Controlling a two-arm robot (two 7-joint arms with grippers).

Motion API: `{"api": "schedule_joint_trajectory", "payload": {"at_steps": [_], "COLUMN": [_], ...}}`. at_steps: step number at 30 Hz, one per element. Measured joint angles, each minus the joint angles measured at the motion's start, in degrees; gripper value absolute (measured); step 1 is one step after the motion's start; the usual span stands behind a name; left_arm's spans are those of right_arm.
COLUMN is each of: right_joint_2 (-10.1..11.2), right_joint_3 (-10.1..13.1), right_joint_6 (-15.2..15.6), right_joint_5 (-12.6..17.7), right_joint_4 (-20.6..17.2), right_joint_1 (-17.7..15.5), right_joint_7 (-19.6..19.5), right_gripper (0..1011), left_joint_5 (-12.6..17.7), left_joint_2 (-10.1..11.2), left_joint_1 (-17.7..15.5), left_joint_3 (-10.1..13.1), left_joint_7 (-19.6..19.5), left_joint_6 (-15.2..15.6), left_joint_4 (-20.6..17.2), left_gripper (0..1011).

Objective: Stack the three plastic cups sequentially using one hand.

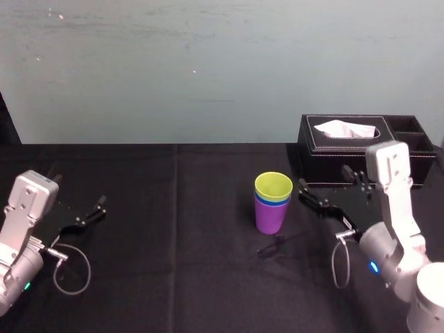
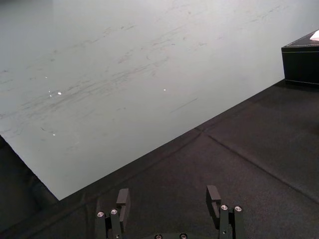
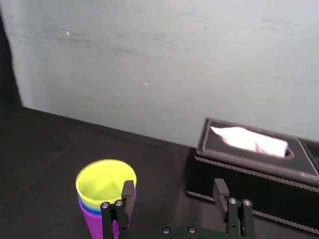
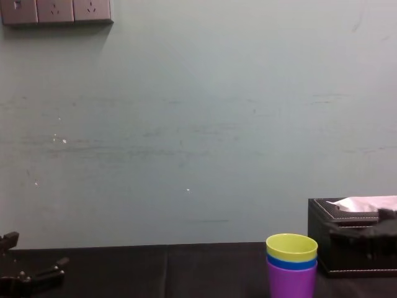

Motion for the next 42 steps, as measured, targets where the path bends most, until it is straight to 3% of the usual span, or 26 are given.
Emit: {"api": "schedule_joint_trajectory", "payload": {"at_steps": [5,12,42], "right_joint_2": [-1.3,-2.6,-2.9], "right_joint_3": [0.7,0.6,0.6], "right_joint_6": [-2.5,-4.6,-4.9], "right_joint_5": [-1.9,-3.3,-3.6], "right_joint_4": [1.1,2.9,3.2], "right_joint_1": [-2.4,-3.7,-3.8], "right_joint_7": [-2.4,-2.5,-2.4], "right_gripper": [1003,1003,1003], "left_joint_5": [0.0,0.0,0.0], "left_joint_2": [0.0,0.0,0.0], "left_joint_1": [0.0,0.0,0.0], "left_joint_3": [0.0,0.0,0.0], "left_joint_7": [0.0,0.0,0.0], "left_joint_6": [0.0,0.0,0.0], "left_joint_4": [0.0,0.0,0.0], "left_gripper": [1000,1000,1000]}}
